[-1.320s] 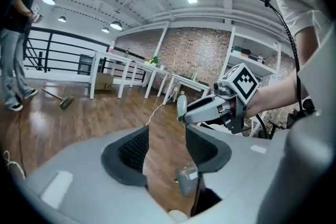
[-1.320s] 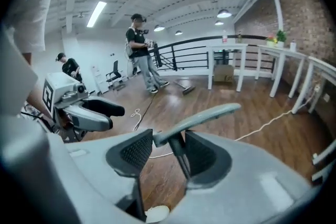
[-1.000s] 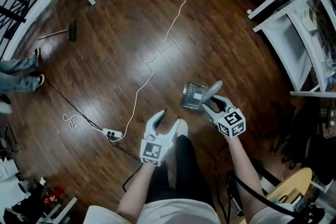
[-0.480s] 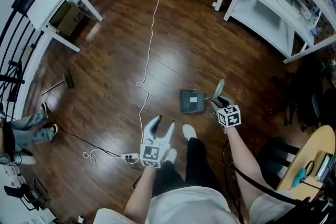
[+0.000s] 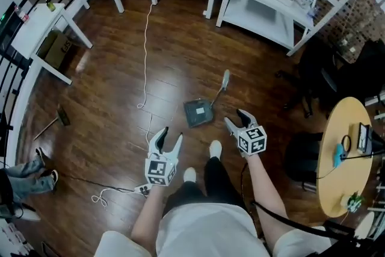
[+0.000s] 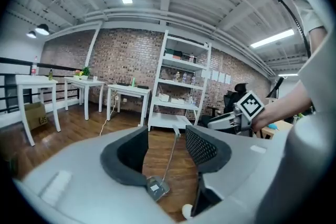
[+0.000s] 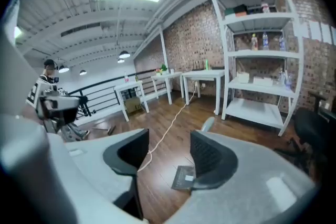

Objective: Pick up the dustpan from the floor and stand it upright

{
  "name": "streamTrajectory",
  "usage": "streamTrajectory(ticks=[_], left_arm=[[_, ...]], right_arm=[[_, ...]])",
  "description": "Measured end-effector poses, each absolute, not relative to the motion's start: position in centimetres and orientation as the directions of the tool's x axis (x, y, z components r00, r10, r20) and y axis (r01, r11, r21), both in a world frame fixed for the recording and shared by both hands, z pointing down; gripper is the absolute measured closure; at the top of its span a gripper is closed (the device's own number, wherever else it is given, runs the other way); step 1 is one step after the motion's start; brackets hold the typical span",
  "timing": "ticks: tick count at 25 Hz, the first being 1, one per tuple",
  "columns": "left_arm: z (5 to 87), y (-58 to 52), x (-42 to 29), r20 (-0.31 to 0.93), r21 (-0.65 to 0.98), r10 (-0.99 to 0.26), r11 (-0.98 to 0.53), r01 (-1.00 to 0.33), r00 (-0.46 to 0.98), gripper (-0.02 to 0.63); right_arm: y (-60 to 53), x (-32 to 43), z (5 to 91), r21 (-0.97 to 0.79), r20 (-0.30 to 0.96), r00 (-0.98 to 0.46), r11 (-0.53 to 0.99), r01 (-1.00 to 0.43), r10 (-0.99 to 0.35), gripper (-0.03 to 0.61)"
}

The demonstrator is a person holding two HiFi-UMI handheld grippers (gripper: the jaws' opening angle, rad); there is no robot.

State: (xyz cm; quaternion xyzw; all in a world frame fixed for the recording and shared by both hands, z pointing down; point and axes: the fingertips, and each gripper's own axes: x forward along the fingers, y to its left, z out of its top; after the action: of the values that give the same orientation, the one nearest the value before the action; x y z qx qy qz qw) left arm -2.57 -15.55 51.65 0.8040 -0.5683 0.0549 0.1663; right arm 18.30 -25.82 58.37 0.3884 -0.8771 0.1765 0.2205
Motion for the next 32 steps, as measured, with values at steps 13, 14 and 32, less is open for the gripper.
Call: streamTrajectory(ticks=[13, 14, 32], left_arm=[[39.0, -4.9, 8.1, 0.109, 0.081, -0.897, -0.422, -0.903, 0.429, 0.373], [38.2, -3.6, 9.1, 0.096, 0.073, -0.903, -0.414, -0.907, 0.419, 0.373], [29.9, 19.6, 21.7, 0.079, -0.107, -0.957, -0.287, -0.952, 0.280, 0.371]], right_arm=[[-3.3, 19.7, 37.7, -0.044, 0.175, -0.640, 0.644, -0.764, -0.748, 0.301], [-1.9, 20.9, 36.5, -0.011, 0.156, -0.633, 0.640, -0.769, -0.758, 0.301], [18.4, 32.2, 30.0, 0.113, 0.096, -0.621, 0.629, -0.769, -0.778, 0.304]])
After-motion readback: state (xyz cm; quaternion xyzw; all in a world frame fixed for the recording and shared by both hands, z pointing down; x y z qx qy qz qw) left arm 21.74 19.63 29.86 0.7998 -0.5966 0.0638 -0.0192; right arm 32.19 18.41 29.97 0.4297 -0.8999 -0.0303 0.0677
